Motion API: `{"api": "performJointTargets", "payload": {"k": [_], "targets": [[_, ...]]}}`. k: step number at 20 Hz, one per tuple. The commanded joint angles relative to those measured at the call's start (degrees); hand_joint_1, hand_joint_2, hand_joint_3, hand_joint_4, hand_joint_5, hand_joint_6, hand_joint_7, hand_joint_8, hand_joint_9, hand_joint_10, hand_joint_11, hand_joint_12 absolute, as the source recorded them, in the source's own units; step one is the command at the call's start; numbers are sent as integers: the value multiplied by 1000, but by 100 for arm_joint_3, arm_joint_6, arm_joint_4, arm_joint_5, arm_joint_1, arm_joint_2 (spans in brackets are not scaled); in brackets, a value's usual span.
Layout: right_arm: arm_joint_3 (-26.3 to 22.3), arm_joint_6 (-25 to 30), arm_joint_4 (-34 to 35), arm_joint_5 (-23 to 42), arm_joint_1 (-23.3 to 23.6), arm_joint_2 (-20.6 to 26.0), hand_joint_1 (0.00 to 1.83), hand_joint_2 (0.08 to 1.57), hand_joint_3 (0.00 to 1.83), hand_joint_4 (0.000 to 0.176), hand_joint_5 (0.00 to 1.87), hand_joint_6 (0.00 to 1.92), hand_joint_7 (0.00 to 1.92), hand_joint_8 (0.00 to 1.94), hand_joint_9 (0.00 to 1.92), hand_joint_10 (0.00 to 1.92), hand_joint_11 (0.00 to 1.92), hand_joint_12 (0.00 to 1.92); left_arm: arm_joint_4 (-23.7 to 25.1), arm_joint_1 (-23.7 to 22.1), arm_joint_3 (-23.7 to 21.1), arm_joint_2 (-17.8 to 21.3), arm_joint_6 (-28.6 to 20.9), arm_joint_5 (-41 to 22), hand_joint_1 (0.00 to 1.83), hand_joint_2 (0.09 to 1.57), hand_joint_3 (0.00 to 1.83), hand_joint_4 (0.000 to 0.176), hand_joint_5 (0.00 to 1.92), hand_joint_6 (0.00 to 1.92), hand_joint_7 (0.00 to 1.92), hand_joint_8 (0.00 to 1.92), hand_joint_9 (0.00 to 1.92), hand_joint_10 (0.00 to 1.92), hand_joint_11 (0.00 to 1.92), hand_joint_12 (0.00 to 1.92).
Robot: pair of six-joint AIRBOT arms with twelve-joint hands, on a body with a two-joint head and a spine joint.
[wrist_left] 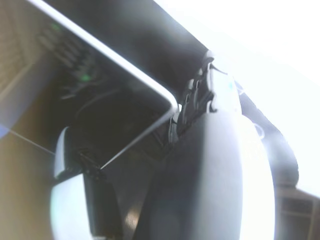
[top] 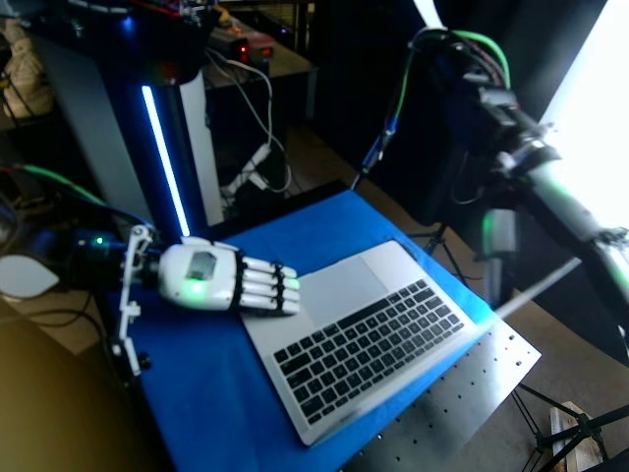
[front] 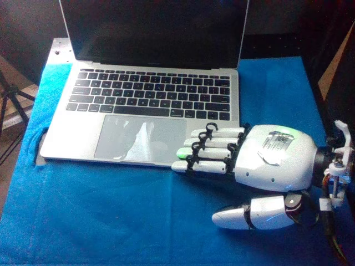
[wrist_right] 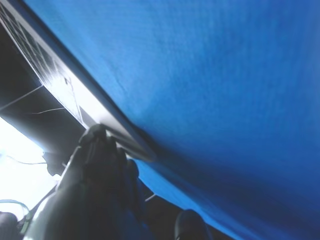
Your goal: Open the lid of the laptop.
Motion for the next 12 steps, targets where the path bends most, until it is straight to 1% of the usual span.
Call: {"api": "performJointTargets", "payload": {"k": [1,2,3,4,5,7,9,10,11,12], "targets": [[-12,51,-52,428,68,-62,0,1324,0,0,142,2,116,0,98,1,145,34,-61,-156,176,-44,128,-563,788,1153,7,176,0,0,0,0,0,0,0,0],[4,51,-85,431,84,-76,0,1331,0,0,127,1,103,0,78,0,115,22,-57,-187,337,-118,129,-436,775,1151,5,176,0,0,0,0,0,0,0,0],[8,51,-126,433,108,-91,0,1339,2,0,141,7,113,4,92,6,121,25,-47,-190,358,-118,149,-410,777,1145,1,176,0,0,0,0,0,0,0,0],[8,51,-134,439,119,-93,0,1338,2,0,153,10,128,9,115,13,136,33,-44,-191,357,-114,180,-415,727,1154,5,176,0,0,0,0,0,0,0,0],[9,52,-134,443,119,-93,0,1328,0,0,126,2,100,2,91,3,103,19,-44,-215,354,-117,245,-422,738,1151,2,176,1,0,0,0,0,0,0,0],[12,52,-134,444,119,-93,0,1334,1,0,126,4,101,3,86,2,108,22,-43,-224,306,-86,249,-446,728,1148,0,176,0,0,0,0,0,0,0,0],[12,52,-133,450,119,-92,0,1322,0,0,104,0,84,0,70,0,98,19,22,-215,169,-16,251,-521,729,1150,0,176,0,0,0,0,0,0,0,0],[11,52,-132,450,119,-91,0,1333,1,0,130,10,106,8,86,7,123,30,61,-215,146,-8,251,-533,685,1152,1,176,0,0,0,0,0,0,0,0],[11,52,-132,450,119,-91,0,1342,5,0,124,5,97,3,68,0,89,16,83,-219,161,-12,252,-520,705,1153,1,176,0,0,0,0,0,0,0,0],[10,52,-132,450,119,-91,0,1347,7,0,128,6,99,3,69,1,102,21,78,-221,164,-8,251,-516,727,1150,0,176,0,0,0,0,0,0,0,0]]}}
